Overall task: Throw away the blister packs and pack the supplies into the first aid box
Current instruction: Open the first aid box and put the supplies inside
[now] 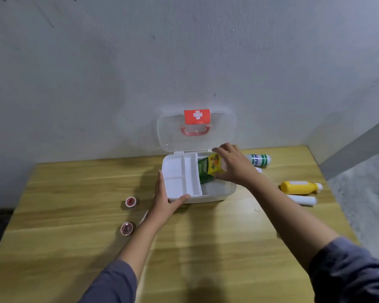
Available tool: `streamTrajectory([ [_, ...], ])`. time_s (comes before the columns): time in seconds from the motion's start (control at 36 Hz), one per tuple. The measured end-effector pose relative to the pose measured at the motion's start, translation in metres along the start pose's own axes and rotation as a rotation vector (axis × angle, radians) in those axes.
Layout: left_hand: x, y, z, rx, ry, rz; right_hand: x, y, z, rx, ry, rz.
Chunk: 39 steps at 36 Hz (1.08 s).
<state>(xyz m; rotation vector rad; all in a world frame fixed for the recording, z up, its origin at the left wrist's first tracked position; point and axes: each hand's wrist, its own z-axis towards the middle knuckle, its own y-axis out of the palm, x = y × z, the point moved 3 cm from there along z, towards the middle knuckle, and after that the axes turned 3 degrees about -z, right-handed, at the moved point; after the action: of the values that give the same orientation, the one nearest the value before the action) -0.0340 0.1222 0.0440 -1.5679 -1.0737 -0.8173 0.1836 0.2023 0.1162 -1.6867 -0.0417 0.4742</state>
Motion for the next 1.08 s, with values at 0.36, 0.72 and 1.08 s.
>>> streamTrajectory([
  [0.36,0.002,0.0,-0.001,0.008,0.002,0.027,0.001,0.019,-0.004,-0.02,0.036,-0.046],
  [0.72,0.003,0.001,-0.002,0.019,0.007,-0.019,-0.007,0.046,0.001,-0.035,0.009,-0.253],
  [1.08,0.0,0.0,-0.001,-0.002,0.003,0.003,-0.008,0.06,0.015,-0.018,0.153,0.214],
])
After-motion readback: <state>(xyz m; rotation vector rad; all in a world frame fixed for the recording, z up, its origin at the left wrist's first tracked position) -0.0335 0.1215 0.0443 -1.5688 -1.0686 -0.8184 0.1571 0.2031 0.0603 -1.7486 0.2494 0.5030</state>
